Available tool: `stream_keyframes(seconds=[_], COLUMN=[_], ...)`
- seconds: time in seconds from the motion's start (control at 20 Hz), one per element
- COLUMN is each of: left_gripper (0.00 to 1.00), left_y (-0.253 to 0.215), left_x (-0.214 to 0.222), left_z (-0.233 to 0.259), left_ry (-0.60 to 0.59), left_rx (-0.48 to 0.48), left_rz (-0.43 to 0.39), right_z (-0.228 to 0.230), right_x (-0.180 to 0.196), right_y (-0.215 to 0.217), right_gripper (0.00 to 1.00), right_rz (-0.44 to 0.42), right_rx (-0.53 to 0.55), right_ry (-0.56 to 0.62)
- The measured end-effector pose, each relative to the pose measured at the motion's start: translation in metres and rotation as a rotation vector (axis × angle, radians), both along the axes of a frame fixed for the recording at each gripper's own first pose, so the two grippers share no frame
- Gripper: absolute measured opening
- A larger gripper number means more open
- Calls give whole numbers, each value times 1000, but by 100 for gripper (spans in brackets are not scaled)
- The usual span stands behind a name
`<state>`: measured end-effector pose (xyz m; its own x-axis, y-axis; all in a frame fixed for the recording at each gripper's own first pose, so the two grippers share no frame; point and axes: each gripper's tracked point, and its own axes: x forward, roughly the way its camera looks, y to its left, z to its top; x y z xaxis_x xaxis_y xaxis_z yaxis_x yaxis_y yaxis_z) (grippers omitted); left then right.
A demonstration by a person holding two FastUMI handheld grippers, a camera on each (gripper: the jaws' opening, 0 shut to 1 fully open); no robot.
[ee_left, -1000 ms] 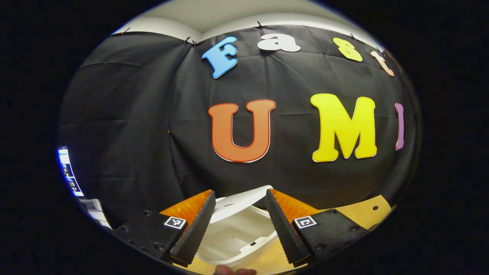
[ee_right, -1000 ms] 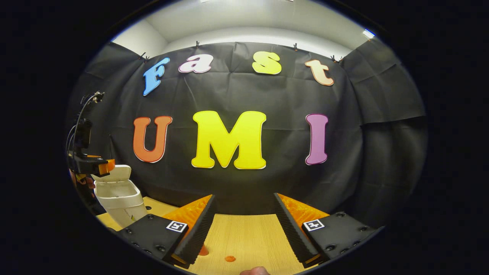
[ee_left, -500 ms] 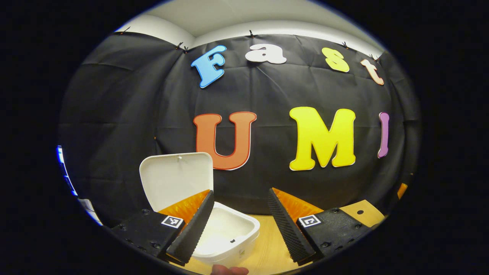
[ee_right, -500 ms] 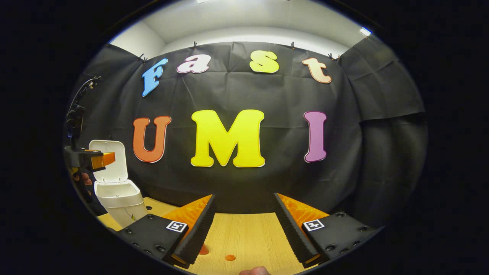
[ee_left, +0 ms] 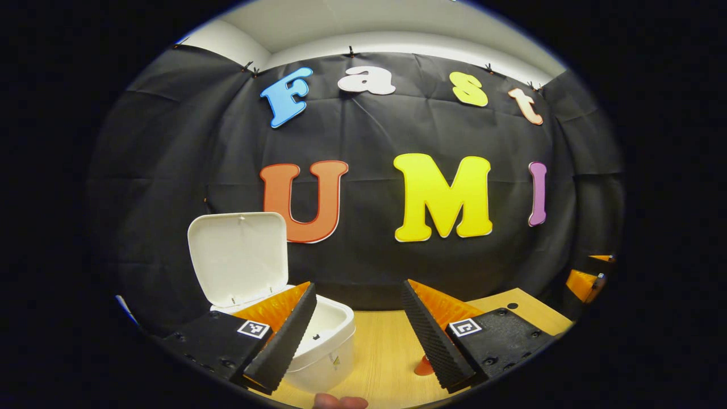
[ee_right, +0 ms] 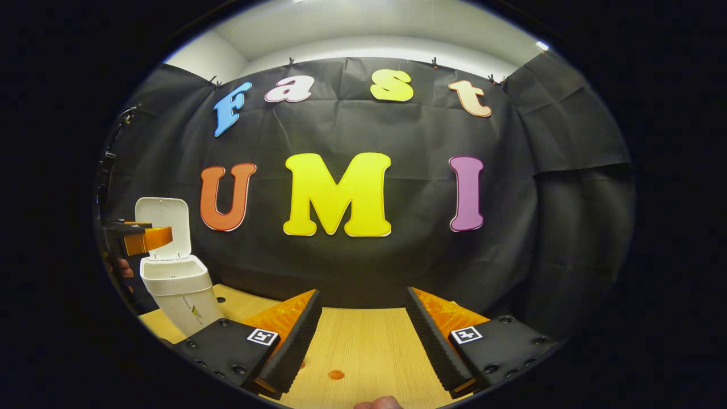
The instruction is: Press the lid of the desktop garbage bin to open it, pick up the crumpled paper on the desktop and throw it into the bin, then pick up the pop can on the desktop and drop it into the bin, and finally close the garbage bin lid.
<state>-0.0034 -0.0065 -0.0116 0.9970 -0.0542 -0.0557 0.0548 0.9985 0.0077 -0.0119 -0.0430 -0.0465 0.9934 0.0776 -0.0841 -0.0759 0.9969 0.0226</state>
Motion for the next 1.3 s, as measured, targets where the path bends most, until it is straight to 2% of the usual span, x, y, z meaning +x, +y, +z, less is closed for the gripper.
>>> stream_keyframes(seconds=[0.2,0.35,0.55,0.85,1.15,1.3], left_gripper=[98,98,98,99,98,98], left_y=[-16,-20,-18,1,27,39], left_x=[-16,-25,-37,-48,-65,-72], left_z=[-12,-20,-26,-30,-39,-42], left_ry=[31,48,79,104,138,153], left_rx=[-15,9,-13,19,45,43], left_rz=[-29,-35,-20,22,101,143], right_z=[-21,-53,-99,-177,-247,-276], right_x=[-4,-5,-3,9,22,35], right_y=[10,16,22,45,59,58], right_gripper=[94,94,94,94,94,95], right_rz=[66,105,149,244,324,325], right_rx=[-1,0,-38,-79,-137,-136], right_ry=[31,100,183,320,460,528])
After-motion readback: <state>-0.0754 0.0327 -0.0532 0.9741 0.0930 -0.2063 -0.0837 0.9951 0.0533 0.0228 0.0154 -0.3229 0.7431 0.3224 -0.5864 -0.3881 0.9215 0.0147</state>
